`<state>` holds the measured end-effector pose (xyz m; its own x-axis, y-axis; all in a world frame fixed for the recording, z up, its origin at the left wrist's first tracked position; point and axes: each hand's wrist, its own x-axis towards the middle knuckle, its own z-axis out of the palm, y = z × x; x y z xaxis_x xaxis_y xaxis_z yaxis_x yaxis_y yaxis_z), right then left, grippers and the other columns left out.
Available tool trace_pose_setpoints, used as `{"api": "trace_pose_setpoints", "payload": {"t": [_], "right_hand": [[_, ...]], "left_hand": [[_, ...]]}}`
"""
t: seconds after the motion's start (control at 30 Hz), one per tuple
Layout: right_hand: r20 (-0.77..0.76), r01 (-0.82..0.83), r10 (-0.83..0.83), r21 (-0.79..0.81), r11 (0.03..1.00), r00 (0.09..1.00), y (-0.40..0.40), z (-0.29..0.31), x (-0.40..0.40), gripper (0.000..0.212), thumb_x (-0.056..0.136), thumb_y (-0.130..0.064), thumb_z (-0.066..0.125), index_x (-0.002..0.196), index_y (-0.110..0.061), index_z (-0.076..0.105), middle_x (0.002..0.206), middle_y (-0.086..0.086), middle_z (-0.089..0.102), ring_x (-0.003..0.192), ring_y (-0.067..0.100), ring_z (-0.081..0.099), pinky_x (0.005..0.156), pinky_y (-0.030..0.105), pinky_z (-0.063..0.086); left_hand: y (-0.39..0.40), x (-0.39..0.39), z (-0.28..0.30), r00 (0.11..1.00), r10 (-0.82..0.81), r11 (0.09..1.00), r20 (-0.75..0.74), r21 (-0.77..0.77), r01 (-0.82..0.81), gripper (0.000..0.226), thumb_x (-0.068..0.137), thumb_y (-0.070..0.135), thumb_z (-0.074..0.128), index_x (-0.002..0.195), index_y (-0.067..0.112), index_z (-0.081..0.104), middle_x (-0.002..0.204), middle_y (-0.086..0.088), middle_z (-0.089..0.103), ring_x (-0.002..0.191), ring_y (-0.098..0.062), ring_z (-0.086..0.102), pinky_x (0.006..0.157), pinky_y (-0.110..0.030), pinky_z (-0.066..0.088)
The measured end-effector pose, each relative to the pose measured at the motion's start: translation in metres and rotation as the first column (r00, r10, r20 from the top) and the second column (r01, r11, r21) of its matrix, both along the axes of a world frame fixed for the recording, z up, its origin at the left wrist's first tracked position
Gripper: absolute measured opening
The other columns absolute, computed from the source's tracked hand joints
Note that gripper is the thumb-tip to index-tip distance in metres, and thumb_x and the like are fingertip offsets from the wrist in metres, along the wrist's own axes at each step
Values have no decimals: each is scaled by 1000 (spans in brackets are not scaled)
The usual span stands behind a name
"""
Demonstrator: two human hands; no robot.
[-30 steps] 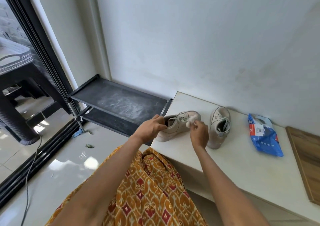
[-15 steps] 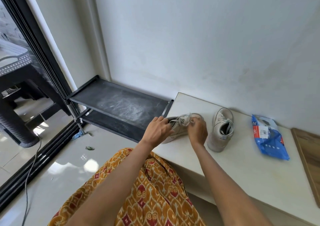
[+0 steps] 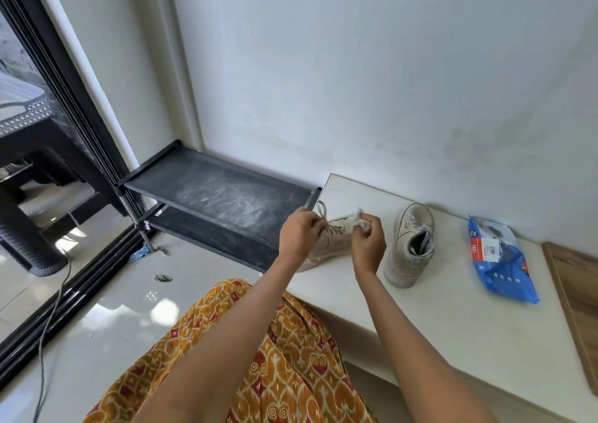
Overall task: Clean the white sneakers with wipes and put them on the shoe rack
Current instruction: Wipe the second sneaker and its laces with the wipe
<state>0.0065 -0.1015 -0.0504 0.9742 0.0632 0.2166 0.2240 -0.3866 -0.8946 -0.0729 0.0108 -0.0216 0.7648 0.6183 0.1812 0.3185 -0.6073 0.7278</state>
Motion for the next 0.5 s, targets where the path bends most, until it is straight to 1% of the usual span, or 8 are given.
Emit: {"api": "trace_pose_setpoints", "payload": {"t": [0.07, 0.1, 0.17, 0.2, 0.3, 0.4, 0.47, 0.5], "right_hand": [[45, -61, 65, -89, 994, 997, 0, -5, -5, 19, 85, 1, 54, 98, -6, 65, 104, 11, 62, 92, 26, 59, 70, 22, 38], [80, -152, 168, -173, 973, 983, 0, -8, -9, 20, 85, 2, 55, 99, -6, 67, 104, 11, 60, 91, 25, 58, 70, 20, 38], [137, -315, 378, -339, 886, 916, -7, -17, -15, 22, 86, 1, 56, 104, -5, 69, 102, 9, 60, 90, 22, 58, 71, 22, 41], [150, -332, 417, -397, 856, 896, -12, -21, -13, 22, 87, 0, 56, 104, -5, 69, 103, 9, 61, 90, 22, 58, 70, 23, 42], [78, -232, 303, -476, 848, 950, -30, -21, 5, 22, 85, 1, 55, 98, -5, 72, 100, 15, 64, 90, 33, 59, 66, 28, 38], [32, -156, 202, -523, 838, 979, -36, -11, 19, 27, 86, 0, 52, 105, -6, 71, 103, 18, 63, 93, 37, 59, 71, 34, 42], [101, -171, 238, -439, 882, 966, -25, -4, 15, 29, 88, -2, 52, 113, -7, 67, 113, 15, 60, 103, 33, 58, 81, 34, 46], [157, -221, 305, -404, 888, 939, -17, -2, 9, 29, 90, -4, 52, 116, -6, 65, 118, 14, 58, 109, 31, 55, 87, 34, 47]], "left_hand": [[2, -4, 1, 998, 68, 996, -5, -53, -68, 18, 88, 25, 64, 83, 9, 72, 86, -2, 60, 75, -18, 58, 61, -28, 42], [1, -4, 2, 997, 72, 997, -37, -33, -73, 17, 87, 23, 62, 82, 9, 70, 88, -3, 63, 78, -20, 60, 61, -29, 43], [-2, -2, 5, 991, 88, 996, -101, -16, -90, 11, 86, 17, 58, 84, 8, 64, 90, -7, 66, 81, -25, 62, 62, -32, 45], [-2, -1, 6, 988, 97, 995, -118, -23, -101, 8, 86, 15, 57, 88, 8, 61, 89, -8, 67, 81, -27, 62, 63, -35, 48], [-3, 2, 6, 983, 108, 994, -148, 45, -102, 17, 85, 6, 55, 101, 6, 48, 80, -11, 64, 69, -32, 60, 58, -39, 49], [-4, 0, 2, 992, 4, 960, -127, 278, 32, 15, 82, -3, 56, 93, 7, 53, 69, -9, 64, 52, -31, 55, 47, -32, 34], [-3, 0, 0, 982, -80, 896, -170, 420, 145, 9, 84, 1, 57, 86, 9, 63, 76, -7, 67, 55, -30, 58, 51, -31, 31], [-3, -1, 0, 976, -109, 868, -191, 460, 187, 13, 87, 4, 54, 85, 8, 65, 82, -7, 66, 61, -30, 60, 55, -31, 32]]}}
